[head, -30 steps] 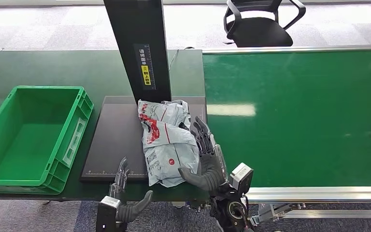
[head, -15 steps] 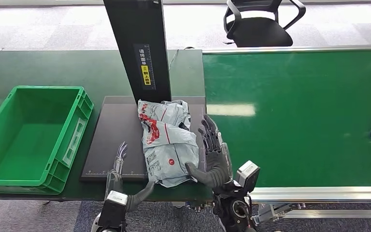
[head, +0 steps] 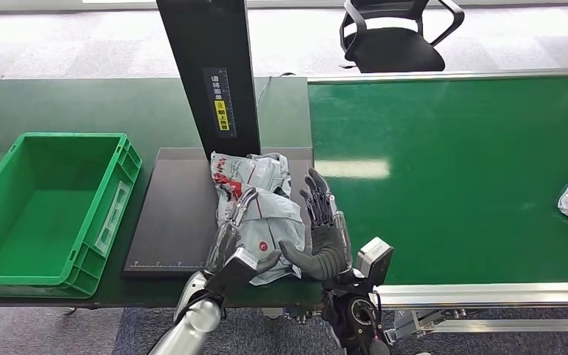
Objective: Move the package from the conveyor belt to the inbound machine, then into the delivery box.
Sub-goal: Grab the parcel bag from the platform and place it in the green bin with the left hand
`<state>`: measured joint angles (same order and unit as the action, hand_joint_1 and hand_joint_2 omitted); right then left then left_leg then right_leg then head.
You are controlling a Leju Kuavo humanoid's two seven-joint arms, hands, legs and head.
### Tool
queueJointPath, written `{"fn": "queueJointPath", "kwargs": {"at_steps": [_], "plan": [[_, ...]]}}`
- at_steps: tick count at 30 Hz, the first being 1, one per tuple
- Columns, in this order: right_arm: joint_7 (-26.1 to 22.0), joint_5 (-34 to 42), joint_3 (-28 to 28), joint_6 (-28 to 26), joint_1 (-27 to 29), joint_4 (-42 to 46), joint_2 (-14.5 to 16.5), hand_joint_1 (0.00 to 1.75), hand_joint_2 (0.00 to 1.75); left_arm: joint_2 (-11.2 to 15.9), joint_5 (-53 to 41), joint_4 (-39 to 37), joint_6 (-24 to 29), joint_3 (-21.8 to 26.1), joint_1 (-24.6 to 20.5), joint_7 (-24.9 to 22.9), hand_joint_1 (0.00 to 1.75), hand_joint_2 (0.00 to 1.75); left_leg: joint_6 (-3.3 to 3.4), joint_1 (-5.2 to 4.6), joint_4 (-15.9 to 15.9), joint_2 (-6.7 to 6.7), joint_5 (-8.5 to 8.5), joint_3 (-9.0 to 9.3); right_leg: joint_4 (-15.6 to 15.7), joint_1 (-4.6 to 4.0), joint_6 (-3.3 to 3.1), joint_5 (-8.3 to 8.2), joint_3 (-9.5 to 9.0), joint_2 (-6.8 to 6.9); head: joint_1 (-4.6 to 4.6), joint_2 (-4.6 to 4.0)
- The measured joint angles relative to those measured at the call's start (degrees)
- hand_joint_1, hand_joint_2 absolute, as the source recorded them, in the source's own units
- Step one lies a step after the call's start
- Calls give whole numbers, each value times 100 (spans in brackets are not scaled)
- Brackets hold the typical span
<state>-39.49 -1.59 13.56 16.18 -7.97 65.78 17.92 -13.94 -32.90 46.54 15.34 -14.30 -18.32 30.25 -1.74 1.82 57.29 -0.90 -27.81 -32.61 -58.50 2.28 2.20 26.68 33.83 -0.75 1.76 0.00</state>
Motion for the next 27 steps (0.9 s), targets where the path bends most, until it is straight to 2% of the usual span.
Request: {"fn": "queueJointPath", "kwargs": {"at_steps": [7,27], "plan": [[-1,11,-1,-3,-4,-36,0,0,175,-57,39,-667,28,-92,-404,65,0,175,-1,0,-1,3,-1,-7,0,-1,0,2,9,-1,0,0],[-1,15,-1,-3,-4,-56,0,0,175,-83,40,-995,46,-157,-539,65,0,175,-1,0,-1,5,-1,-7,0,0,0,2,6,-1,1,0]]}}
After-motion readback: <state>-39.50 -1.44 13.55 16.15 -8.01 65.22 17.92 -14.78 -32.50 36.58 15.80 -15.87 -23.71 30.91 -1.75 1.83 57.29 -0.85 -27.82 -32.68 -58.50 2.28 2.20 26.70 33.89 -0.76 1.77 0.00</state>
